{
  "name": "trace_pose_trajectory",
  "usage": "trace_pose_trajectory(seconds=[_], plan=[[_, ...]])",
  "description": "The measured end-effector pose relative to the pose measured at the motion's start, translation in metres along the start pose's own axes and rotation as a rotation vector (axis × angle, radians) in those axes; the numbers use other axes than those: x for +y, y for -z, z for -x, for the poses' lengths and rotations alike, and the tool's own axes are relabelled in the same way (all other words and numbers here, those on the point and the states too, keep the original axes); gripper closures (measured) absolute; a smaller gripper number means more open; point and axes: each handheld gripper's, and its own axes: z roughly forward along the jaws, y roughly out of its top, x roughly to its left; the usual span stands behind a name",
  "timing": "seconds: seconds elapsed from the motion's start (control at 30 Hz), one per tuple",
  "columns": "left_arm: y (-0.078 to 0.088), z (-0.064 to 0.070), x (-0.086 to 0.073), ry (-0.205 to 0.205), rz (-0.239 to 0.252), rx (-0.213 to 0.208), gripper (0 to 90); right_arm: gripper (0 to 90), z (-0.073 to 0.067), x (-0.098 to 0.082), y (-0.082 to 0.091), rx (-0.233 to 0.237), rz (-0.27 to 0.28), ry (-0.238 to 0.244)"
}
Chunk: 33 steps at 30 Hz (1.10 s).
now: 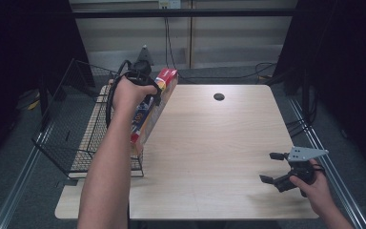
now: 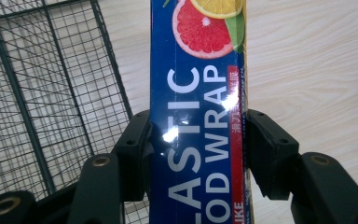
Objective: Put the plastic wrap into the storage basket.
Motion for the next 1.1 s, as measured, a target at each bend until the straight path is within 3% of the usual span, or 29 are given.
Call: trace_pose_trajectory(seconds=[0.37,0.5,0.57,1.1], plan=[[0.011,-0.011,-0.002,0.025,0.003,0.017,47.0,2.7,0.000,0.000,0.001,-0.010,0.002,0.001],[0.017,-0.016,-0.004,0.060,0.002,0.014,47.0,2.7,0.000,0.000,0.001,-0.011,0.003,0.003],[0.019,-0.019,-0.005,0.050,0.004,0.026,47.0,2.5,0.000,0.000,0.001,-0.010,0.004,-0.001],[0.037,-0.038,-0.012,0.097,0.028,0.041,46.9,2.3,-0.001,0.000,0.001,-0.009,0.006,0.003]])
